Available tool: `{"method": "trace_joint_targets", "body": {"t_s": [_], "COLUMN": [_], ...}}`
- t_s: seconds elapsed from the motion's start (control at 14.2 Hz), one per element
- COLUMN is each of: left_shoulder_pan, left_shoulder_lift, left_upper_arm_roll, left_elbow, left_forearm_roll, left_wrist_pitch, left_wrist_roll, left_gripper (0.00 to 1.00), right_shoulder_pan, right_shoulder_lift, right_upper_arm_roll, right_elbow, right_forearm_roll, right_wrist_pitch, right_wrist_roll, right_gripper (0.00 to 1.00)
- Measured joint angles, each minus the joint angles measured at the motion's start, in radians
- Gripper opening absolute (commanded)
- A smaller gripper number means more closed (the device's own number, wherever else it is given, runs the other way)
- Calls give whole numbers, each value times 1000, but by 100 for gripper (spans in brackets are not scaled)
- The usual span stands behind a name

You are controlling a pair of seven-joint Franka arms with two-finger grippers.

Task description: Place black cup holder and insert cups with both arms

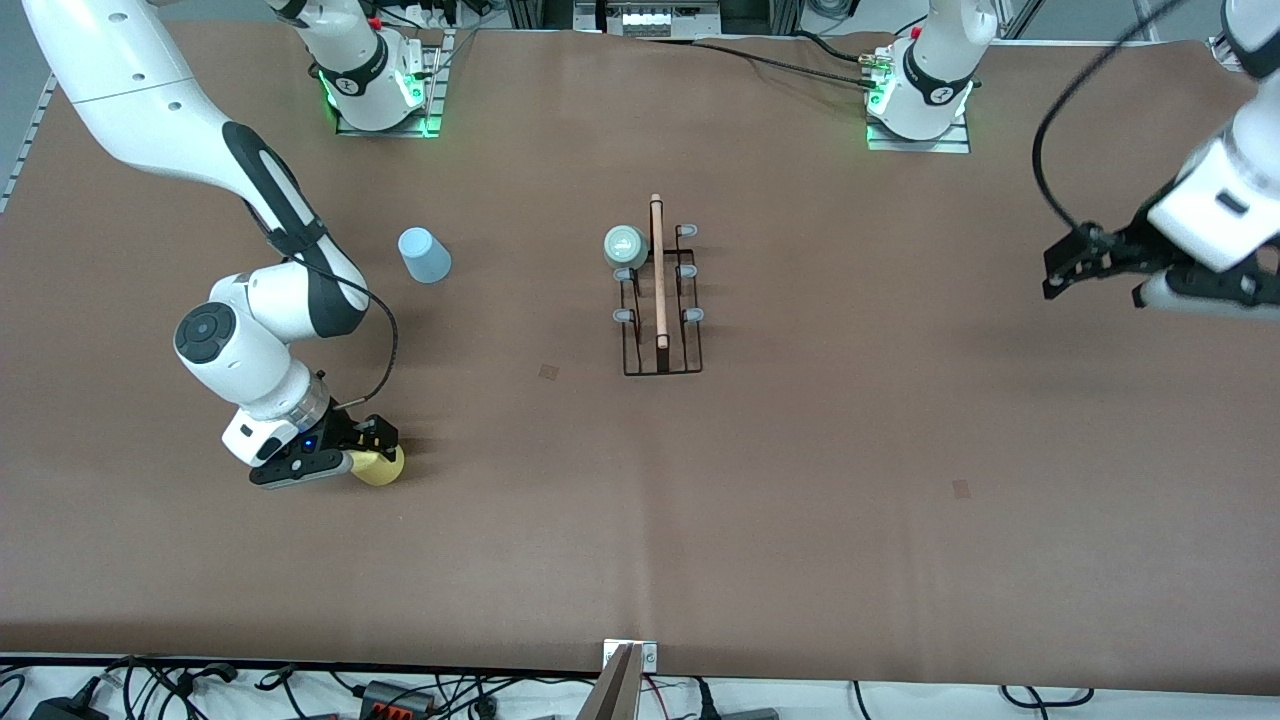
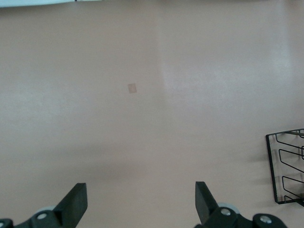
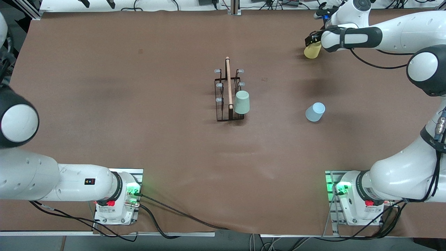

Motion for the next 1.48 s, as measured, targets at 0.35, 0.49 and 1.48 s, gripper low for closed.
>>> {"method": "trace_joint_targets", "body": {"t_s": [0.35,0.49,1.48], "left_shoulder_pan": [-32,-34,-33], "left_shoulder_lift": [-38,-38,-29], "left_upper_arm_roll": [32,32,43], "left_elbow": [-54,-55,-55], "left_forearm_roll": [0,0,0], "left_wrist_pitch": [-21,-42,-54], "left_wrist_roll": [0,0,-1], "left_gripper": [100,100,100], "right_shoulder_pan": [1,3,527], "right_shoulder_lift": [13,2,-332], "right_upper_arm_roll": [0,1,36], "right_elbow": [-1,3,51], "right_forearm_roll": [-1,-4,-6], "right_wrist_pitch": [1,-7,-481], "right_wrist_roll": [-3,-5,997], "right_gripper": [14,11,6]}}
